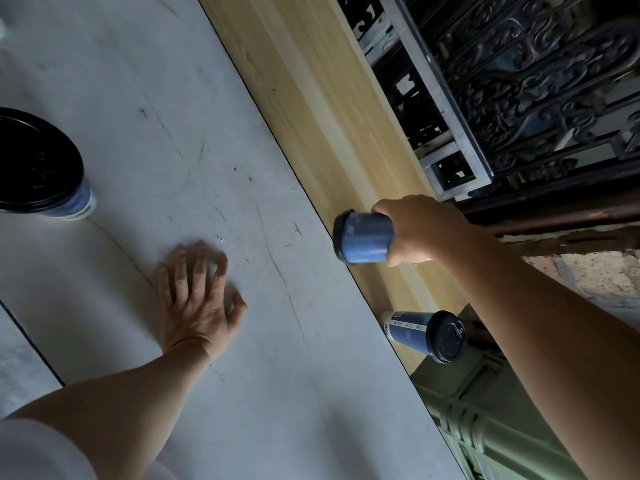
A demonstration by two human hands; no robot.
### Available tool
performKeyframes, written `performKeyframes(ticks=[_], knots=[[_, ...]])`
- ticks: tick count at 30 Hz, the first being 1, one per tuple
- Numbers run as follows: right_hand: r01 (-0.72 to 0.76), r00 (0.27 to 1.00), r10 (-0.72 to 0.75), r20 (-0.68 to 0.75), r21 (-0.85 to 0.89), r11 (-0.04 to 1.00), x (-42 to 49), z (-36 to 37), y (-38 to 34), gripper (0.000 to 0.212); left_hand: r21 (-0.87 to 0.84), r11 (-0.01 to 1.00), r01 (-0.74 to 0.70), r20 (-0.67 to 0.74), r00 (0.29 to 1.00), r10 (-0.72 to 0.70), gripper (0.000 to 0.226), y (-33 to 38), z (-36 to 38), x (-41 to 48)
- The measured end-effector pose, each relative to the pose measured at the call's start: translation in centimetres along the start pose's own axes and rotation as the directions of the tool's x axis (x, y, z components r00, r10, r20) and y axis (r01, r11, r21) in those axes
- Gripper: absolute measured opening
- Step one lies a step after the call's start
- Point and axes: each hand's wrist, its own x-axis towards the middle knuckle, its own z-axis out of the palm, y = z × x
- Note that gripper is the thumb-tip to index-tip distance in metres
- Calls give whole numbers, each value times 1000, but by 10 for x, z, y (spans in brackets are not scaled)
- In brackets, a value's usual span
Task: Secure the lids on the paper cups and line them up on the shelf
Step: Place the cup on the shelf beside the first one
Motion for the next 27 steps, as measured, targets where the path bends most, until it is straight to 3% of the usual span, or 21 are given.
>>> performKeyframes(ticks=[2,4,6,9,11,14,17,20,23,27], knots=[[-30,999,38,-11,413,910,16,13,4,77,6,1000,2,-7,1000,-2,75,0,1,-1],[-79,989,148,-28,739,669,33,32,5,87,12,1000,2,-15,1000,-2,75,-1,3,0],[-111,964,265,-7,897,428,51,52,4,84,17,1000,2,-29,1000,-2,74,-1,5,0],[-46,942,334,35,999,25,73,76,-1,68,29,1000,3,-49,999,-1,74,0,7,0],[27,934,352,68,966,-256,82,88,-3,71,49,999,8,-43,999,-6,75,-1,8,-1],[132,912,398,99,847,-514,91,100,-7,74,76,997,11,-42,999,-8,75,-2,9,-1],[180,903,420,95,802,-569,96,113,-12,67,90,996,10,-31,1000,-7,76,-2,9,0],[216,876,479,59,840,-497,100,129,-21,70,115,993,5,-35,999,-1,76,-1,9,0],[237,852,522,45,855,-461,101,145,-31,84,108,994,11,-52,999,-5,76,0,8,0],[213,828,561,14,917,-337,101,165,-44,97,108,994,11,-63,998,-4,77,1,7,0]])
